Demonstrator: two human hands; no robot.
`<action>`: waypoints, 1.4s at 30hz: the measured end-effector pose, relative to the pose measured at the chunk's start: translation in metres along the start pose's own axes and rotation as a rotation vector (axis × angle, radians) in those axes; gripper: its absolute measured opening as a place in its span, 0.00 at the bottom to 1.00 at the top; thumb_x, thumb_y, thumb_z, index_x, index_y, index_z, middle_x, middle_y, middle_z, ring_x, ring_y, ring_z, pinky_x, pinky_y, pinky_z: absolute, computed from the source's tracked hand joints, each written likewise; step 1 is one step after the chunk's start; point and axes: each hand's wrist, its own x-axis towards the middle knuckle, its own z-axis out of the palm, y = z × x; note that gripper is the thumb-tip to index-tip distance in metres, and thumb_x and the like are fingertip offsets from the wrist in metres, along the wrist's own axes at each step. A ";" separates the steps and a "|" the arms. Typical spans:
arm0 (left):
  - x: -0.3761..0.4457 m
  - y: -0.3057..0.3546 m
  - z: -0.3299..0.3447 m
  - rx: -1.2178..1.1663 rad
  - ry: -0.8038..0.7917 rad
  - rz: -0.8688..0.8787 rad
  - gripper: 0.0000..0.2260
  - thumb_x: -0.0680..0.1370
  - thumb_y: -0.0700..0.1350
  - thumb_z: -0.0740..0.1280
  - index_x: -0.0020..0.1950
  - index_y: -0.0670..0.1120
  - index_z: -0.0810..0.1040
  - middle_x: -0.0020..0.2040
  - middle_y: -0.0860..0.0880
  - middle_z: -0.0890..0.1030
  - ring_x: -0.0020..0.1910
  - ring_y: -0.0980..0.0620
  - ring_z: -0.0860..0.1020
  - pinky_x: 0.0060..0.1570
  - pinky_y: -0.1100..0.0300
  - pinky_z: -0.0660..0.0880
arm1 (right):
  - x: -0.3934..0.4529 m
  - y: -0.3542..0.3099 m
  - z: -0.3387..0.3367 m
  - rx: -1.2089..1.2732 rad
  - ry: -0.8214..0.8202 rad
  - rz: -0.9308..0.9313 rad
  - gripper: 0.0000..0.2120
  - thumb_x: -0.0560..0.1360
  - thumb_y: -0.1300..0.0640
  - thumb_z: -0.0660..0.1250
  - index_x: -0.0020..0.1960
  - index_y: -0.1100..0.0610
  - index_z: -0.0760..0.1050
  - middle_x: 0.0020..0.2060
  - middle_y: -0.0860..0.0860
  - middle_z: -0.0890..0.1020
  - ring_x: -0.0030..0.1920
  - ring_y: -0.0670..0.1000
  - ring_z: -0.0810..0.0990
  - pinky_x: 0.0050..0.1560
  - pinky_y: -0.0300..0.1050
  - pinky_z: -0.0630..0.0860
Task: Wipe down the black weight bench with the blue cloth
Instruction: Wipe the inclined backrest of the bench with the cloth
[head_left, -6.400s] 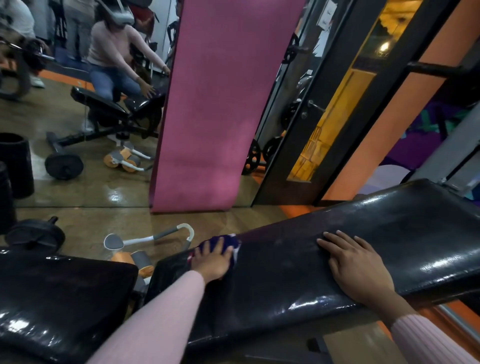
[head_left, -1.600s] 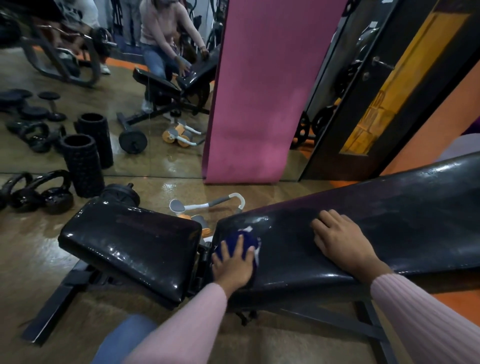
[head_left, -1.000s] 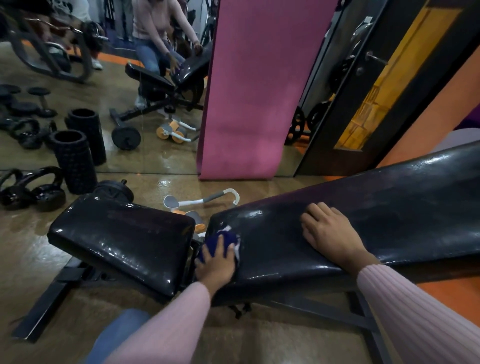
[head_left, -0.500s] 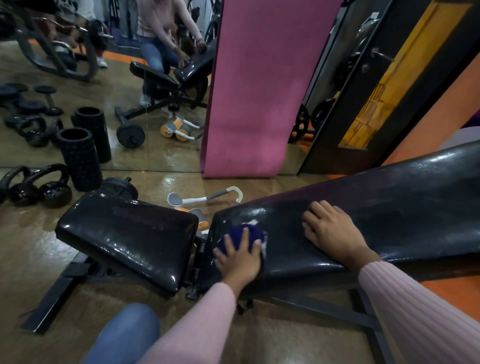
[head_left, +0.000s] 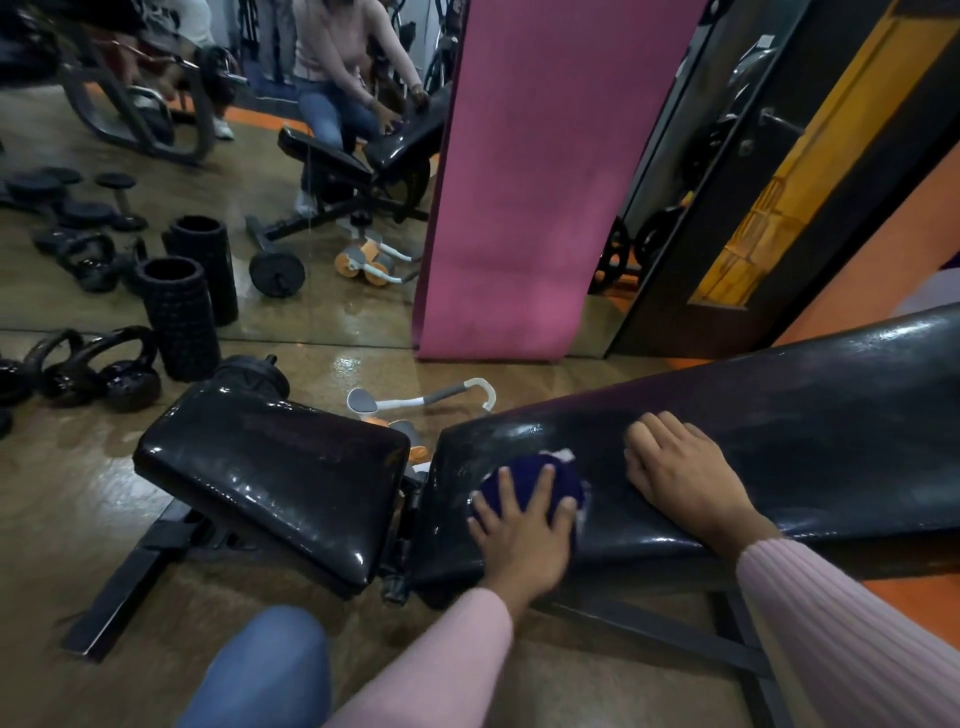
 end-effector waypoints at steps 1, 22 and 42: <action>0.006 -0.018 -0.006 -0.023 -0.005 -0.080 0.25 0.78 0.66 0.44 0.74 0.68 0.42 0.79 0.50 0.39 0.76 0.35 0.39 0.73 0.37 0.41 | 0.000 0.000 0.000 -0.006 -0.004 0.000 0.03 0.74 0.56 0.61 0.44 0.55 0.69 0.38 0.52 0.73 0.38 0.54 0.74 0.37 0.49 0.70; 0.017 -0.045 -0.023 -0.082 -0.107 -0.209 0.25 0.78 0.66 0.43 0.74 0.68 0.39 0.79 0.51 0.36 0.76 0.33 0.39 0.73 0.36 0.43 | 0.001 0.003 0.009 -0.038 0.025 -0.034 0.05 0.74 0.55 0.62 0.44 0.56 0.73 0.40 0.53 0.74 0.39 0.55 0.73 0.37 0.51 0.70; 0.021 -0.069 -0.028 -0.048 -0.024 -0.082 0.23 0.81 0.60 0.50 0.76 0.62 0.54 0.80 0.48 0.50 0.76 0.35 0.53 0.71 0.41 0.60 | 0.009 -0.004 0.004 -0.048 -0.165 -0.160 0.07 0.71 0.54 0.65 0.48 0.54 0.72 0.41 0.51 0.76 0.39 0.53 0.76 0.34 0.48 0.73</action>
